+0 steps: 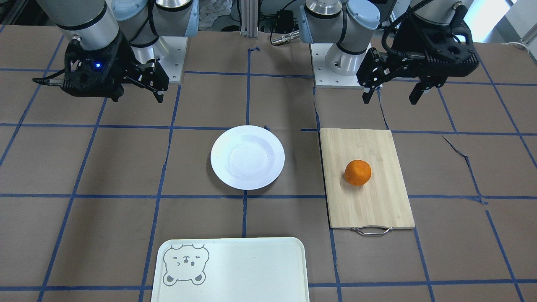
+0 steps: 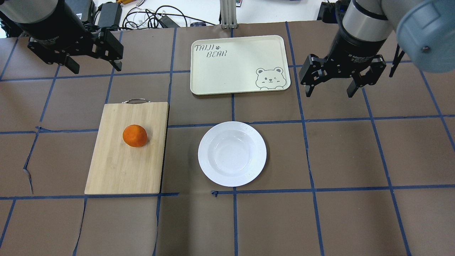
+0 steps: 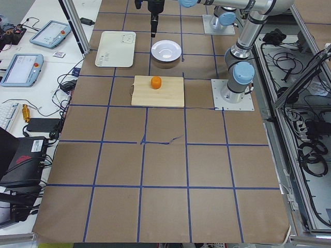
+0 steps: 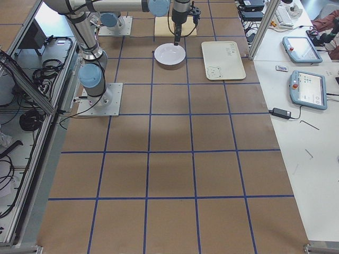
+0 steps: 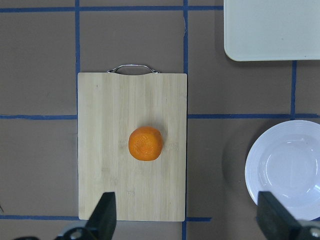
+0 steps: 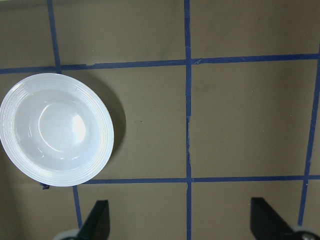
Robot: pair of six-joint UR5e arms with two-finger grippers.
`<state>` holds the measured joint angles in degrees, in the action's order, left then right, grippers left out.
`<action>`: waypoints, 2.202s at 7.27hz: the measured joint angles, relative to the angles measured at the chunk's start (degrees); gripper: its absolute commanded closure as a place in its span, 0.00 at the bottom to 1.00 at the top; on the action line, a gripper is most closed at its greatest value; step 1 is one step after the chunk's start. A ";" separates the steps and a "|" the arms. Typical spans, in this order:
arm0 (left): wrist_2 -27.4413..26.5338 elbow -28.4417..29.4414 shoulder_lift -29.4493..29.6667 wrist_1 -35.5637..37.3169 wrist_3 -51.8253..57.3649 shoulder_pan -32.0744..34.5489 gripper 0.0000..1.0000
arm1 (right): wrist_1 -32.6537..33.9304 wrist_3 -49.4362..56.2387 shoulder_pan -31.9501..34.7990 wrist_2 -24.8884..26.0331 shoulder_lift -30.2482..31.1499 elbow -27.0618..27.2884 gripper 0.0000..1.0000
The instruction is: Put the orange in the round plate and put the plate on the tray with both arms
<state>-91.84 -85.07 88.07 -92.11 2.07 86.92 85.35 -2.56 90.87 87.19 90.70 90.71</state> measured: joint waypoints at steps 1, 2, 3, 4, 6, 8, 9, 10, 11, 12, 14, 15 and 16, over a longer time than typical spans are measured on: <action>0.00 0.00 0.00 0.00 0.02 0.00 0.00 | 0.00 -0.02 -0.01 0.23 0.01 0.10 0.00; 0.00 -0.01 0.00 0.00 0.03 0.00 0.00 | -0.02 -0.10 -0.04 0.42 0.01 0.19 0.00; 0.00 -0.01 -0.03 -0.02 0.04 0.00 0.00 | -0.06 -0.18 -0.07 0.53 -0.01 0.22 0.00; -0.01 -0.01 -0.06 -0.03 0.02 0.00 0.00 | -0.10 -0.23 -0.10 0.69 -0.05 0.30 0.00; 0.01 -0.01 -0.08 -0.01 0.02 0.00 0.00 | -0.17 -0.18 -0.15 2.89 -0.08 0.45 0.00; 0.03 -0.03 -0.09 0.00 0.04 0.00 0.00 | -0.16 -0.21 -0.12 4.19 -0.03 0.52 0.00; 0.06 -0.06 -0.09 0.00 0.04 0.00 0.00 | -0.12 -0.26 -0.10 4.13 -0.01 0.51 0.00; 0.06 -0.08 -0.09 -0.01 0.04 0.00 0.00 | -0.10 -0.31 -0.09 4.08 0.00 0.44 0.00; 0.04 -0.09 -0.09 -0.03 0.04 0.00 0.00 | -0.09 -0.33 -0.09 4.05 0.00 0.39 0.00; 0.06 -0.09 -0.09 -0.03 0.04 0.00 0.00 | -0.09 -0.34 -0.08 4.06 0.00 0.37 0.00; 0.02 -0.10 -0.09 -0.08 0.04 0.00 0.00 | -0.09 -0.34 -0.08 4.07 0.00 0.35 0.00; 0.01 -0.09 -0.09 -0.08 0.04 0.00 0.00 | -0.09 -0.35 -0.08 4.10 0.01 0.35 0.00; 0.00 -0.09 -0.09 -0.09 0.04 0.00 0.00 | -0.09 -0.34 -0.08 4.14 0.00 0.32 0.00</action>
<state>-91.84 -85.17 87.98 -92.20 2.11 86.92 85.25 -2.90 90.79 91.33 90.70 91.03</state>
